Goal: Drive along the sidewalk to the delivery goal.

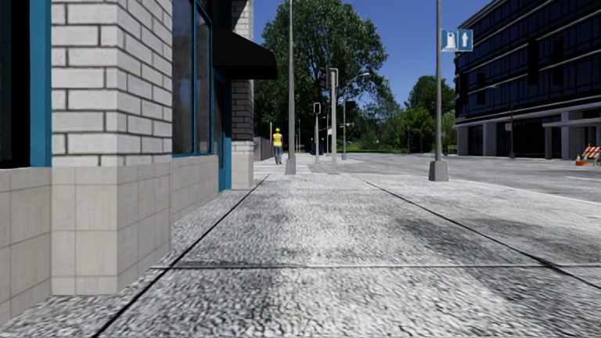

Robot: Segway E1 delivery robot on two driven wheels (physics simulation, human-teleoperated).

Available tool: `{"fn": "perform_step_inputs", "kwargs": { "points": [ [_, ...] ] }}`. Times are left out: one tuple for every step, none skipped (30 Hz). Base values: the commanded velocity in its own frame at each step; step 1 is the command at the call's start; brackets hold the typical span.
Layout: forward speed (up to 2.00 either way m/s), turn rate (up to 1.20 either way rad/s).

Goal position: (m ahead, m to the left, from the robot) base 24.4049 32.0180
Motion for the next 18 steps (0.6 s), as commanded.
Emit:
{"fn": "perform_step_inputs", "kwargs": {
  "points": [
    [2.00, 0.00],
    [2.00, 0.00],
    [2.00, 0.00],
    [2.00, 0.00],
    [2.00, 0.00],
    [2.00, 0.00],
    [2.00, 0.00],
    [2.00, 0.00],
    [2.00, 0.00],
    [2.00, 0.00],
    [2.00, 0.00],
    [2.00, 0.00],
    [2.00, 0.00],
    [2.00, 0.00],
    [2.00, 0.00],
    [2.00, 0.00],
    [2.00, 0.00],
    [2.00, 0.00]
  ]
}}
